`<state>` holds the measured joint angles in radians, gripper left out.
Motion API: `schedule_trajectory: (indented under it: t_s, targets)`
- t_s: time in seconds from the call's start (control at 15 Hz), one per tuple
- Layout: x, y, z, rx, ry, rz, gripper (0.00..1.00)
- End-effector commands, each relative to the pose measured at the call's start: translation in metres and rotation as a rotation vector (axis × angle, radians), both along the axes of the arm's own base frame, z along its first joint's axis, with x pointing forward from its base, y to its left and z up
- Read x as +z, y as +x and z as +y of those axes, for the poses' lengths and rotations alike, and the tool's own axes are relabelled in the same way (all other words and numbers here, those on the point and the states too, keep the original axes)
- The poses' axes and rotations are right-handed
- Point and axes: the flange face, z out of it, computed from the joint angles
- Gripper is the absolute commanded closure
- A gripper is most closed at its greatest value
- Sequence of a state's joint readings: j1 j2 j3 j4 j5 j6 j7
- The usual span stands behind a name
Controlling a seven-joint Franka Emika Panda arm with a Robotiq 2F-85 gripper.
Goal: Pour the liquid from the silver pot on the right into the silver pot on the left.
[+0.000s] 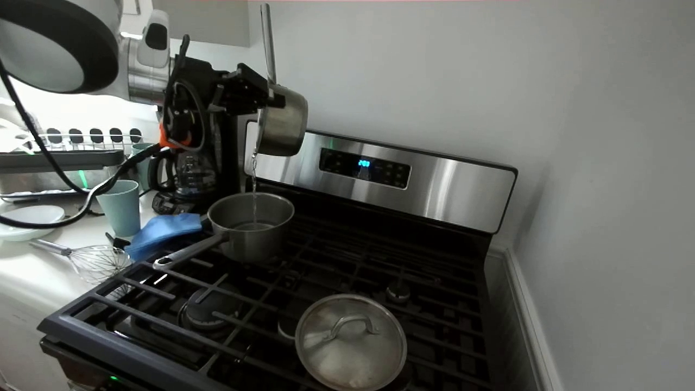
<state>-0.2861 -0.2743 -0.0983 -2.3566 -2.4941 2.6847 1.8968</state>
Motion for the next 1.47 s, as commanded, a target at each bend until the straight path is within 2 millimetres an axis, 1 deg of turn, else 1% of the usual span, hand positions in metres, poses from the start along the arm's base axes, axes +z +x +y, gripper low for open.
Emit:
schedule_trajectory:
  t_s: [0.0,0.07,0.2,0.4,0.73,0.87,1.13,1.4]
  targets:
    - [0.017,-0.011,0.006,0.018,-0.034,-0.087,0.98]
    - [0.023,-0.008,0.017,0.010,-0.032,-0.088,0.98]
    - [0.024,-0.008,0.020,0.020,-0.040,-0.105,0.98]
    - [0.028,-0.006,0.031,0.037,-0.049,-0.130,0.98]
    - [0.027,-0.005,0.031,0.026,-0.076,-0.136,0.98]
    - [0.022,-0.007,0.025,0.013,-0.086,-0.122,0.98]
    - [0.013,-0.011,0.003,-0.032,-0.051,-0.063,0.98]
    - [0.007,-0.014,-0.012,-0.071,0.044,0.015,0.98]
